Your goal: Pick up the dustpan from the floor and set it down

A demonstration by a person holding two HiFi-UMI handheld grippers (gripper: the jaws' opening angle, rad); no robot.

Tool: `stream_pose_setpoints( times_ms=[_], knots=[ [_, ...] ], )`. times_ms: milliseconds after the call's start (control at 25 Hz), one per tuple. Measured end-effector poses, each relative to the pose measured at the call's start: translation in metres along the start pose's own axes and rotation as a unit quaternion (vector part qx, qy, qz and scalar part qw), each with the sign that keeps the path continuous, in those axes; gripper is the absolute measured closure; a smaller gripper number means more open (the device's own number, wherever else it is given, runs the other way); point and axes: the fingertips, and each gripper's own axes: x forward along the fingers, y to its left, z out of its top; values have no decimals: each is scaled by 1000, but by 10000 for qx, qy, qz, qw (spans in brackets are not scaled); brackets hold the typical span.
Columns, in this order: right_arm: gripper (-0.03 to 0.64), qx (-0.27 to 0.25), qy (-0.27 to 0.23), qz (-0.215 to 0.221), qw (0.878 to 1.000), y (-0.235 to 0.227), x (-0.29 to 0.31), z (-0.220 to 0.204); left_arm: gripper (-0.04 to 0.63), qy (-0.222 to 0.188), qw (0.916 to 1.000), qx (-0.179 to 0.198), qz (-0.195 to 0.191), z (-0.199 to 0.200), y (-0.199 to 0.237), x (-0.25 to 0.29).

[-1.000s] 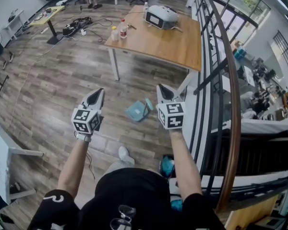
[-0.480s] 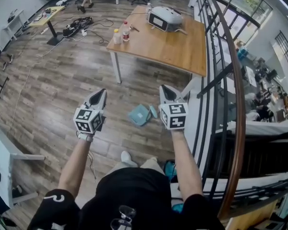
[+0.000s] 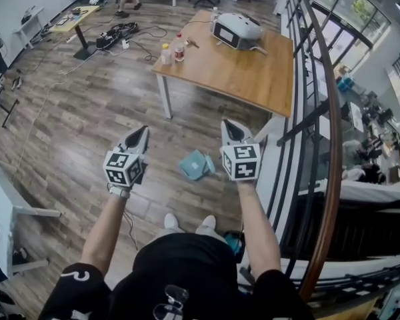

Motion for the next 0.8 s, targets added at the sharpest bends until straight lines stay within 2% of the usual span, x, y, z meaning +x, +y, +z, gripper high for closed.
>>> stream_pose_setpoints(
  times_ms=[360,800],
  knots=[
    [620,31,57,154,9999,-28,7,-10,597,44,9999,-1,104,-1,-20,25],
    [620,58,370,444,9983,-23,37,-49,597,278,9993,-108,238,-36,-17,38]
  ],
)
